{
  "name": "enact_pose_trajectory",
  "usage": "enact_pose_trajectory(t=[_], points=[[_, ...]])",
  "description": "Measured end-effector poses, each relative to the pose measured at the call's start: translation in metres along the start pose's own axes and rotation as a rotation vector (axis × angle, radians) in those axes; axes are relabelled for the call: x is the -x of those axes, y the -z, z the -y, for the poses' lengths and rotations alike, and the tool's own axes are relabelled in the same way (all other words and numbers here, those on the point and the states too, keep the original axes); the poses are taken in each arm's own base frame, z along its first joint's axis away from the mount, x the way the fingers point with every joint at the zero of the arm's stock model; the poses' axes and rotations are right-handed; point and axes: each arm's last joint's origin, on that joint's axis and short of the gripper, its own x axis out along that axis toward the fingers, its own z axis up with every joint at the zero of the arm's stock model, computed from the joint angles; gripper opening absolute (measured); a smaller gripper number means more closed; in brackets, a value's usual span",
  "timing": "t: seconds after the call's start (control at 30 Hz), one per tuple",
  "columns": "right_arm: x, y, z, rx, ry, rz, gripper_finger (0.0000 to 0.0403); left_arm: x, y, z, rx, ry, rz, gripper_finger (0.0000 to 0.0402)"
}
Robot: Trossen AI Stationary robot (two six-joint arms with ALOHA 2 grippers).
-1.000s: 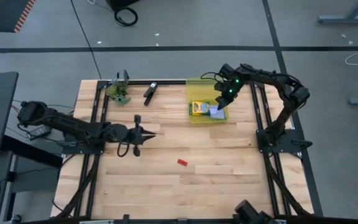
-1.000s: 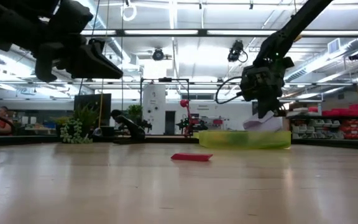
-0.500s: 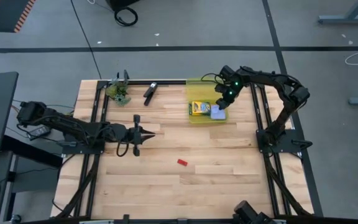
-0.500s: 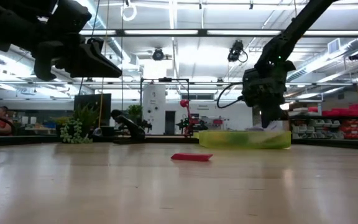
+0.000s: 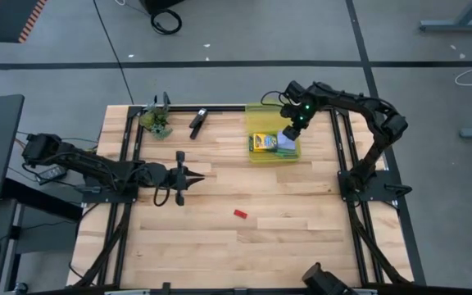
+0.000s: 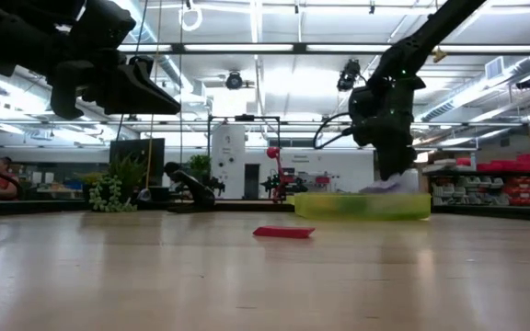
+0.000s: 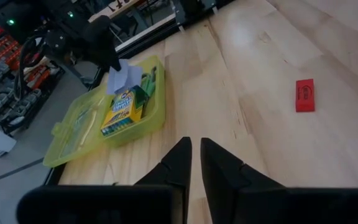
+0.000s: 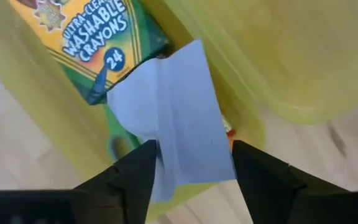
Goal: Pack school essentials
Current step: Put the blue sticky notes into the yellow supply box
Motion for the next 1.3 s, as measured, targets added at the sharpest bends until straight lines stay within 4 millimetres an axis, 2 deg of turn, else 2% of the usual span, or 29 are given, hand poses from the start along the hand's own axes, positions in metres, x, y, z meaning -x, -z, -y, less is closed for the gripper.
enact_pose_trajectory(t=[0.23,0.53,0.7,0.87,1.0,1.13,1.3], points=[[-0.007,0.001,-0.009,0.044,0.028,-0.008,0.0220,0.000,0.000,0.000,0.001,0.000,0.000,0.0040],[0.012,-0.003,-0.013,0.067,0.100,0.017,0.0220,0.000,0.000,0.000,0.002,-0.001,0.001,0.0034],[0.012,-0.006,-0.019,0.116,0.173,0.030,0.0220,0.000,0.000,0.000,0.008,0.000,0.000,0.0038],[-0.004,-0.009,-0.032,0.219,0.327,0.077,0.0220,0.000,0.000,0.000,0.005,-0.001,-0.001,0.0036],[-0.009,-0.009,-0.040,0.268,0.484,0.075,0.0220,0.000,0.000,0.000,0.004,-0.001,-0.001,0.0030],[-0.015,-0.006,-0.042,0.278,0.485,0.066,0.0219,0.000,0.000,0.000,0.003,-0.001,-0.001,0.0032],[-0.033,0.008,-0.046,0.272,0.445,0.017,0.0219,0.000,0.000,0.000,0.000,-0.001,0.000,0.0036]])
